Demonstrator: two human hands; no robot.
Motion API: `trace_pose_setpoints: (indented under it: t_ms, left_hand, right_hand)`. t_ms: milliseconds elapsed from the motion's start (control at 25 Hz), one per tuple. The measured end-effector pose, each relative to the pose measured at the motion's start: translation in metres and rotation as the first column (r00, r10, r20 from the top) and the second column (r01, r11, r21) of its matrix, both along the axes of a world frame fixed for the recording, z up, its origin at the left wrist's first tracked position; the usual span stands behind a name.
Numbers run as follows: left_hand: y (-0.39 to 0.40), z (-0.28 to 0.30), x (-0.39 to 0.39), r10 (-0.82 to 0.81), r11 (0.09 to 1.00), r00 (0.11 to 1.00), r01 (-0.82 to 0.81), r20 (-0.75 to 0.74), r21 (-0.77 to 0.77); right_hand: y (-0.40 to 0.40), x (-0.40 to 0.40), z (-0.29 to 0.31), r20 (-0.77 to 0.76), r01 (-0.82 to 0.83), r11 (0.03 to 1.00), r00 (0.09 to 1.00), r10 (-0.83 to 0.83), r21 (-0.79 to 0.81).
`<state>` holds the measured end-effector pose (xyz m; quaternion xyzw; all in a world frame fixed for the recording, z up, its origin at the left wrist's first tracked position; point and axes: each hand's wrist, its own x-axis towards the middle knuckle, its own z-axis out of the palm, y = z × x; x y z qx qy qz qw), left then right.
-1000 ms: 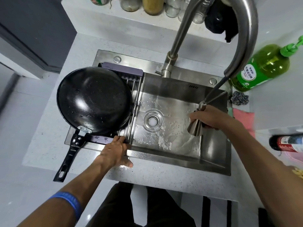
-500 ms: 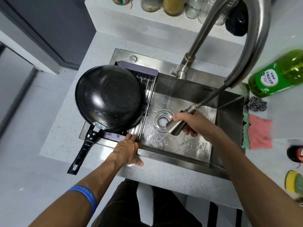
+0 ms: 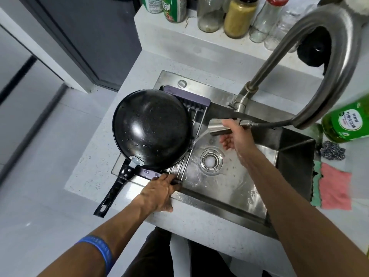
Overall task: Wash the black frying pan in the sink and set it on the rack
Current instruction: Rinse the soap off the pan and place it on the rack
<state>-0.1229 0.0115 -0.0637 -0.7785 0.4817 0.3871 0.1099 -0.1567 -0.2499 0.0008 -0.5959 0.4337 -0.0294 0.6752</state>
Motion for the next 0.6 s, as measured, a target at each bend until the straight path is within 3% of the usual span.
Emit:
trace_pose_setpoints:
  t_ms: [200,320,600]
  left_hand:
    - [0.016,0.003,0.008,-0.076,0.995,0.989,0.067,0.13,0.072]
    - [0.013,0.0,0.007,-0.069,0.995,0.99,0.059,0.121,0.083]
    - [0.016,-0.011,0.006,-0.086,0.996,0.987,0.08,0.139,0.049]
  right_hand:
    - [-0.019,0.055,-0.008,0.049,0.077,0.997,0.996,-0.077,-0.014]
    - [0.001,0.078,-0.011,0.057,0.025,0.999,0.998,-0.027,0.023]
    - [0.02,0.119,-0.006,0.119,0.071,0.994,0.99,-0.08,0.085]
